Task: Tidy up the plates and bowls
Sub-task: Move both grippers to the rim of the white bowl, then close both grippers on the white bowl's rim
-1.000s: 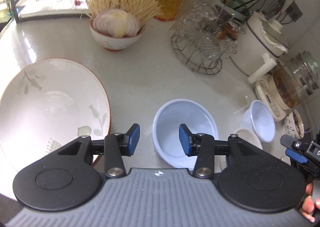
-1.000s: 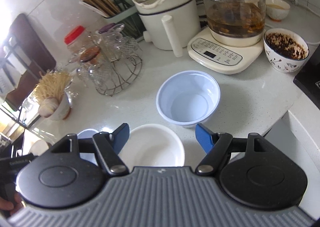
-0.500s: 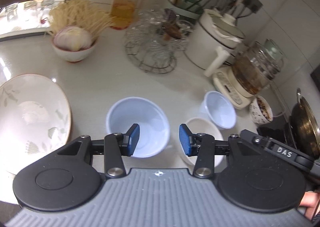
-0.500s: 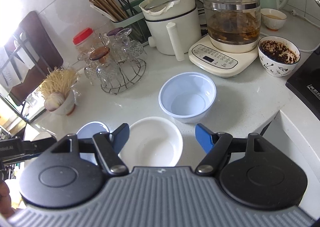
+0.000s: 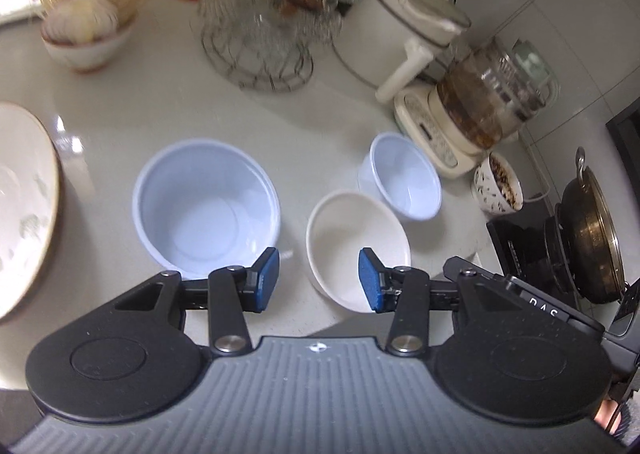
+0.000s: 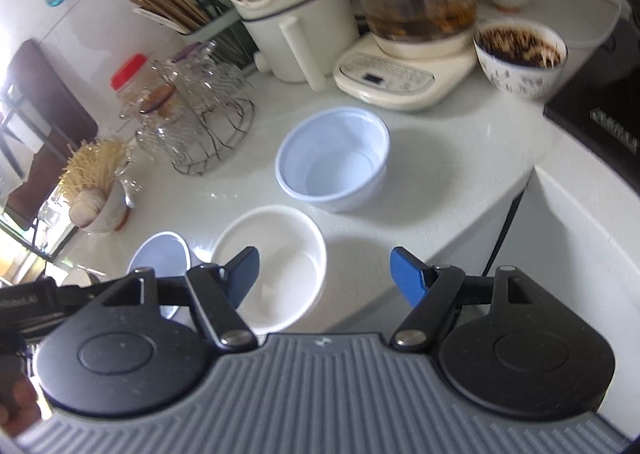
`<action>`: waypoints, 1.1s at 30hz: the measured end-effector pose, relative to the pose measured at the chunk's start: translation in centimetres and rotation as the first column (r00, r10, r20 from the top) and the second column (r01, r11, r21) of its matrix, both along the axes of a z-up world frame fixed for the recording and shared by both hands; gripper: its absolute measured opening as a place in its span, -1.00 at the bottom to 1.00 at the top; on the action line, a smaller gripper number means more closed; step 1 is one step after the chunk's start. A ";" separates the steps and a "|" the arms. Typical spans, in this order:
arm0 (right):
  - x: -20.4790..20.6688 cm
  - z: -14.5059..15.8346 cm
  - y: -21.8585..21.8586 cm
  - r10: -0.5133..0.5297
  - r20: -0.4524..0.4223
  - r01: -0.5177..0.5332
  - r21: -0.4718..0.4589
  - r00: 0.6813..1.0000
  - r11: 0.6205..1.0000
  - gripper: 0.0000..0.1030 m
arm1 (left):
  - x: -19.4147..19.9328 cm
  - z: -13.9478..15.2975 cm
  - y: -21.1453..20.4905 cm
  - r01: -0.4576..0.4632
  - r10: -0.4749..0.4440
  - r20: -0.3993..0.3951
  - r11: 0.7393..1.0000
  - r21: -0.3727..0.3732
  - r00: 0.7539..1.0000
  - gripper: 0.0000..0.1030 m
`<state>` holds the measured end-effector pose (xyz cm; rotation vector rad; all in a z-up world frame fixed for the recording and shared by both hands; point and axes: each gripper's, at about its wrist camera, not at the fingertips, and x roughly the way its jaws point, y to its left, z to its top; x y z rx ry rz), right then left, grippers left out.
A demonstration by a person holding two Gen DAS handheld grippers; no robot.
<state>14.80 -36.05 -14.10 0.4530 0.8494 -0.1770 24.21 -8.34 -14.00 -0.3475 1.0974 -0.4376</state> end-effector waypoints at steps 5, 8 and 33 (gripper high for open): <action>0.7 -0.9 -0.9 0.001 -0.030 0.000 0.041 1.000 0.999 0.43 | 1.0 -1.7 -1.1 -0.002 0.003 -0.070 1.000 0.014 0.998 -0.04; 1.5 -1.2 -1.4 0.007 -0.043 -0.004 0.059 0.999 0.998 0.43 | 1.6 -2.0 -1.7 -0.023 0.024 -0.102 1.000 0.015 0.995 -0.04; 8.9 -6.1 -2.6 0.202 -0.210 -0.144 0.262 0.957 0.954 -0.50 | 4.7 -6.3 -6.0 -0.063 0.098 -0.224 0.985 0.159 0.970 -0.40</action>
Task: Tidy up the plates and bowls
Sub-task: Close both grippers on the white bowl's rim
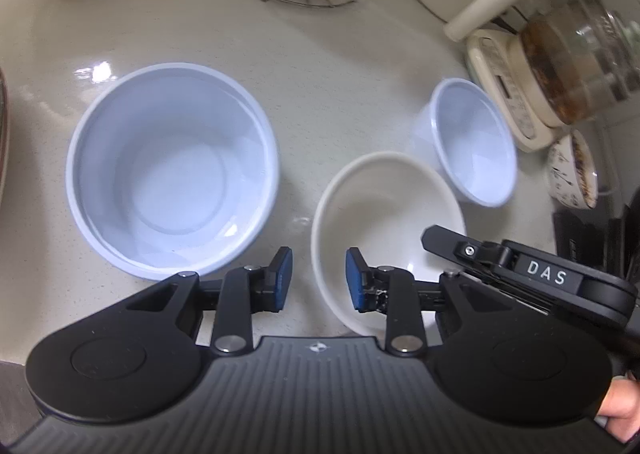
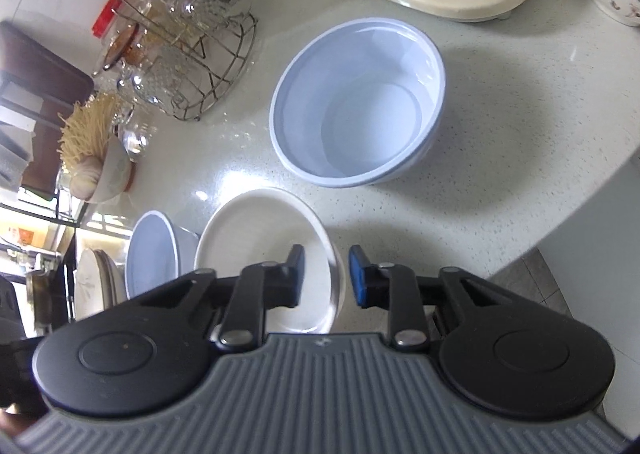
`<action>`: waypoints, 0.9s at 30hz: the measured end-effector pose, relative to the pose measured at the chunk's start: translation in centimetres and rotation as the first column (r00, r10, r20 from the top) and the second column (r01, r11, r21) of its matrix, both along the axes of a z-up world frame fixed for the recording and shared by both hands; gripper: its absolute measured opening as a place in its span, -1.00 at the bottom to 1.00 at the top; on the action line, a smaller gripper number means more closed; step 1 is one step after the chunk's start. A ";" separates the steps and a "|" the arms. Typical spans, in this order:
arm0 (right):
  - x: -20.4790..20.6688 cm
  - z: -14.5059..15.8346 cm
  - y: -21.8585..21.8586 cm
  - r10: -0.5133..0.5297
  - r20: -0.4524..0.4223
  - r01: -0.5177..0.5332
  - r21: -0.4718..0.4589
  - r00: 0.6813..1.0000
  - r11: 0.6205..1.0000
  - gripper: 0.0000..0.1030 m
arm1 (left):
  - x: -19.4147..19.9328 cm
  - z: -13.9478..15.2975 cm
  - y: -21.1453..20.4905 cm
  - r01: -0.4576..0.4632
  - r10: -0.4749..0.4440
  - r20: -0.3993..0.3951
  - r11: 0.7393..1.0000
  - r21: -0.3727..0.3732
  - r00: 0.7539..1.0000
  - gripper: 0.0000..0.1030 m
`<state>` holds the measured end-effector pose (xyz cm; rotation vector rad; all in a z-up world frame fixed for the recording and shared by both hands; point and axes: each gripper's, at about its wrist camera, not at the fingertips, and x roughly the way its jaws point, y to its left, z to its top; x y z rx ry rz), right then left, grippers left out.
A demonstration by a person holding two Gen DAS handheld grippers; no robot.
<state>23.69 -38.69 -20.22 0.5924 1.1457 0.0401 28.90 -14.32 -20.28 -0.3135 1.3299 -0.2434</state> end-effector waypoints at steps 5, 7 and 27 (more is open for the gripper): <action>0.9 -0.3 -0.2 0.040 -0.008 -0.039 0.013 0.999 0.999 -0.65 | 0.2 -0.4 0.3 -0.045 0.045 -0.007 0.999 -0.022 0.999 -0.66; 1.0 -0.3 -0.4 0.052 -0.002 -0.052 0.011 0.999 0.999 -0.73 | 0.0 -0.3 0.3 -0.051 0.051 0.004 0.999 -0.017 0.999 -0.78; 1.8 3.6 -0.5 0.131 0.058 -0.133 0.027 0.990 0.991 -0.75 | -0.1 5.8 1.0 -0.017 0.025 0.140 0.998 -0.056 0.990 -0.86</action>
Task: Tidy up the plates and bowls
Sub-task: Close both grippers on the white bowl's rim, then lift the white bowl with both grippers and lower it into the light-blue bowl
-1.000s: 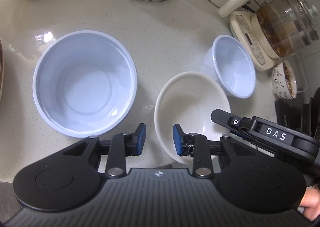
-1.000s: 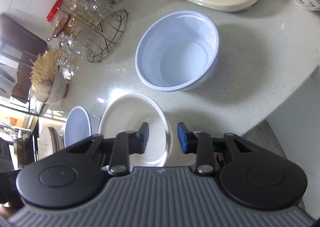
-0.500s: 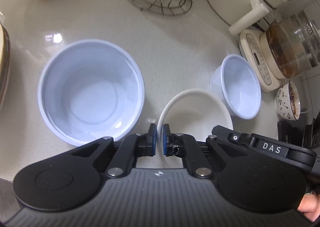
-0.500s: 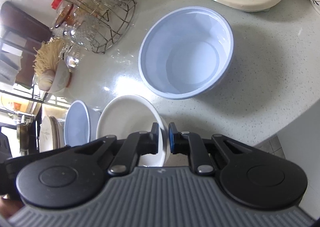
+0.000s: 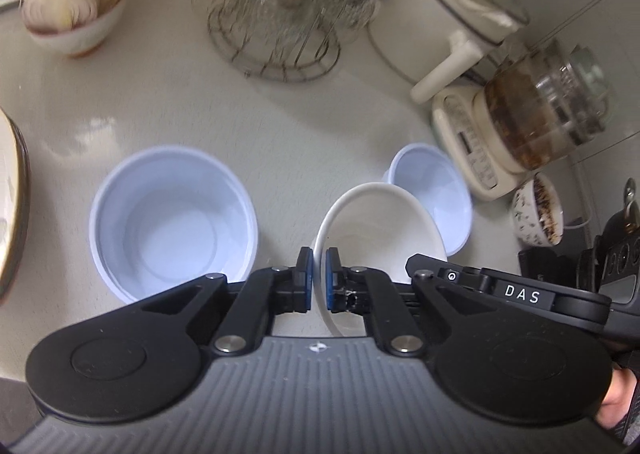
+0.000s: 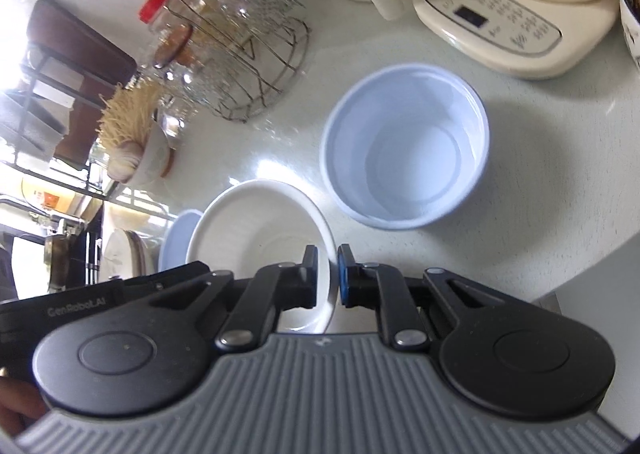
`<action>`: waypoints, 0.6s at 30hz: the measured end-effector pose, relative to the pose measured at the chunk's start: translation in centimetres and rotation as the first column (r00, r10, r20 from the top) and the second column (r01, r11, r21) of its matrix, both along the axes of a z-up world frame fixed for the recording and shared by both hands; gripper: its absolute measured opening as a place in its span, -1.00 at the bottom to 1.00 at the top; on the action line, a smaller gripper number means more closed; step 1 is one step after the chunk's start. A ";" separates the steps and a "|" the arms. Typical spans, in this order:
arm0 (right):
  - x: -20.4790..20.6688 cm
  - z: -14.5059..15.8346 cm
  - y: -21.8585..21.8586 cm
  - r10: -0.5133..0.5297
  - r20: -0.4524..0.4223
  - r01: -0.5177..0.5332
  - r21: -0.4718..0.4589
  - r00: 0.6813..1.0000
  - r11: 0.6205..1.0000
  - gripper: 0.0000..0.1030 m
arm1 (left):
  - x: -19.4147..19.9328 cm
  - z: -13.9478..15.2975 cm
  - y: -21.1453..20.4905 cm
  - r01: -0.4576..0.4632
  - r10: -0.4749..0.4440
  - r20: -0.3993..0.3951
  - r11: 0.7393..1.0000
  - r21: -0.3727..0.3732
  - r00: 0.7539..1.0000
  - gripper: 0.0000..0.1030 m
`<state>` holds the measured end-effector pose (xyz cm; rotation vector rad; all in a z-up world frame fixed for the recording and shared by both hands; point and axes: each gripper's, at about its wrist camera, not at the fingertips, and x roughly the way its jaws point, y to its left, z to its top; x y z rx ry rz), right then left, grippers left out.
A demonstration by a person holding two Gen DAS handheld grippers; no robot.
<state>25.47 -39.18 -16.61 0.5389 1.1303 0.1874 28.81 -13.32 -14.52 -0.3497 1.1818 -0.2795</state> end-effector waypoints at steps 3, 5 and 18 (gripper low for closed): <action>0.3 1.1 0.6 -0.003 0.020 0.003 -0.006 1.000 1.000 -0.75 | 0.3 1.2 0.8 -0.001 0.001 0.036 1.000 -0.013 0.999 -0.86; 0.6 1.9 1.3 -0.010 0.037 0.011 -0.010 0.999 1.000 -0.75 | 0.7 1.7 1.4 -0.004 0.005 0.050 1.000 -0.024 0.999 -0.86; 1.9 5.0 7.7 0.010 0.152 0.000 -0.064 0.988 0.998 -0.74 | 1.9 3.7 8.5 0.000 0.009 0.124 0.998 -0.070 0.992 -0.86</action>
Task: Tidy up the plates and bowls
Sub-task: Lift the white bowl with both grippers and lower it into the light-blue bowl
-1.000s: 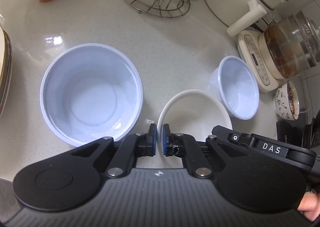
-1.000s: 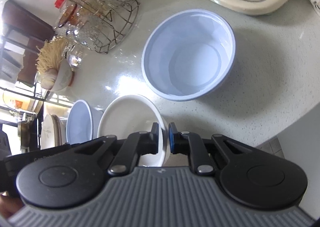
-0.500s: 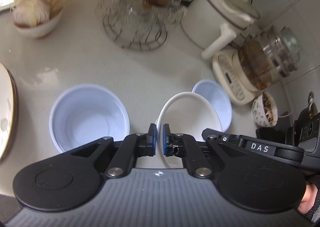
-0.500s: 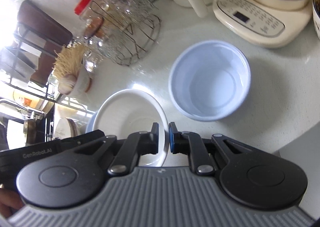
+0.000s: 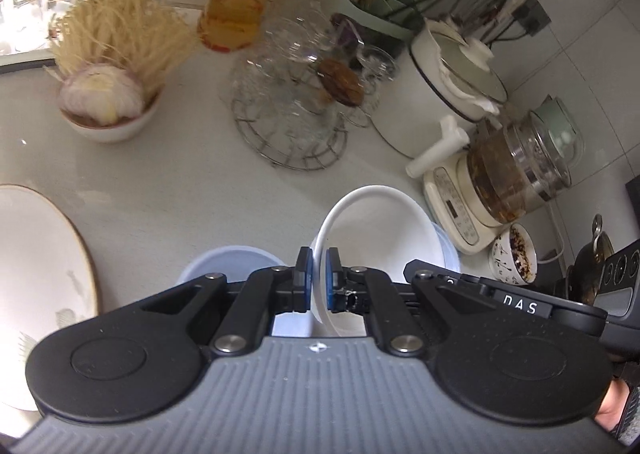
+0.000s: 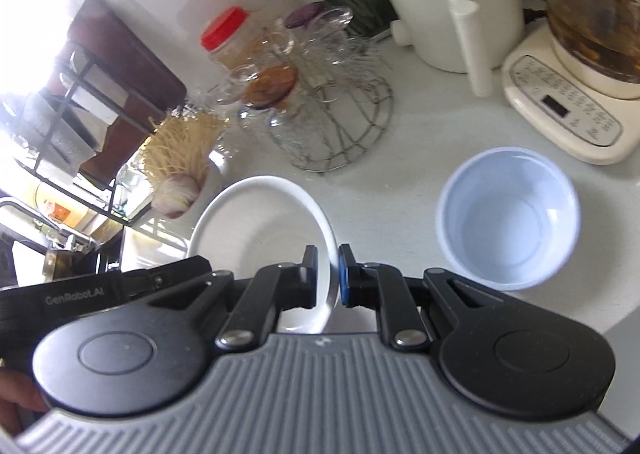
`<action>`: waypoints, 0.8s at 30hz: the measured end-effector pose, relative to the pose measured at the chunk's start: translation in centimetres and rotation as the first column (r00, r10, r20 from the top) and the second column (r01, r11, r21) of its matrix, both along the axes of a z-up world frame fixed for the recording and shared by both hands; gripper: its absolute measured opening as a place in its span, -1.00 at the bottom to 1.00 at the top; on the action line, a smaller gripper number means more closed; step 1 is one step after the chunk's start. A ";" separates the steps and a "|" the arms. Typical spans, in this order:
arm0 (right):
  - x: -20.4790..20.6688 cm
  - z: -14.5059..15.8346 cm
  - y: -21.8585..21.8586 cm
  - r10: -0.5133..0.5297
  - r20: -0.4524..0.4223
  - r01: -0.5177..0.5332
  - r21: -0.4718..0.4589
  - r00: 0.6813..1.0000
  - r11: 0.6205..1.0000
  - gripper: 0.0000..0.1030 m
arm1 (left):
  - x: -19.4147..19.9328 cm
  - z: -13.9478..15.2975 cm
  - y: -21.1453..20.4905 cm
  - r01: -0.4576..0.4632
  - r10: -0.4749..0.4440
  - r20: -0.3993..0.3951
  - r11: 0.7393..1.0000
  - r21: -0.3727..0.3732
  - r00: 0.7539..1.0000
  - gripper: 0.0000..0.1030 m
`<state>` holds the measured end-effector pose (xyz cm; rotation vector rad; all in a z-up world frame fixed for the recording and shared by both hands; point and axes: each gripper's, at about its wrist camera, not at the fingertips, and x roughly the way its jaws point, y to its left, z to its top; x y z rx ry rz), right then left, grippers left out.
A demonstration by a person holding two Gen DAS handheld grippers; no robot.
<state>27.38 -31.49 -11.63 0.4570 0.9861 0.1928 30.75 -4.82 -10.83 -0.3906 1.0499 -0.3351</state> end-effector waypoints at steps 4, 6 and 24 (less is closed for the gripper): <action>0.4 -1.0 2.3 0.005 -0.021 -0.005 -0.001 1.000 1.000 -0.74 | 0.1 -0.7 2.2 -0.007 0.007 -0.020 1.000 0.019 1.000 -0.86; 0.4 -1.5 3.7 0.011 -0.037 -0.012 -0.018 0.999 1.000 -0.73 | 0.2 -1.3 3.1 -0.004 0.006 -0.044 0.999 0.038 0.999 -0.86; 0.8 -4.4 8.1 0.025 -0.130 -0.044 -0.145 0.991 0.988 -0.69 | 0.7 -6.0 5.3 0.046 -0.031 -0.186 0.996 0.079 0.982 -0.84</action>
